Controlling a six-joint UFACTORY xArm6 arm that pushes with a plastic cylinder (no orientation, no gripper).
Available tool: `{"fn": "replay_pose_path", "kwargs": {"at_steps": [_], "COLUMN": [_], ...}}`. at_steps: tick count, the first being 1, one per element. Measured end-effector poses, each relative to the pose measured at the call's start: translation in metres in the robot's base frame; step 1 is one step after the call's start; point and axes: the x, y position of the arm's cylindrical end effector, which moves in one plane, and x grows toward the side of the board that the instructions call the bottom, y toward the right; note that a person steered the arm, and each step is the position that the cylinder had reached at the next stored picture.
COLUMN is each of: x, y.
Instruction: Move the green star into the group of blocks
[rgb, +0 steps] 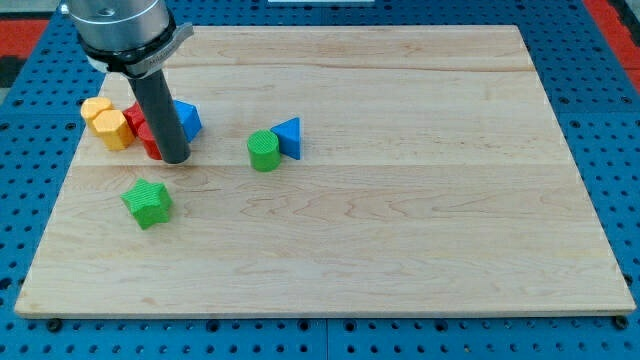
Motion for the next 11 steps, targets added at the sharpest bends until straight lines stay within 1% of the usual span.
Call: {"fn": "replay_pose_path", "kwargs": {"at_steps": [1, 2, 3, 5, 7, 10, 11], "x": [0.020, 0.084, 0.100, 0.092, 0.087, 0.024, 0.017], "y": [0.044, 0.068, 0.032, -0.036, -0.032, -0.035, -0.035]}}
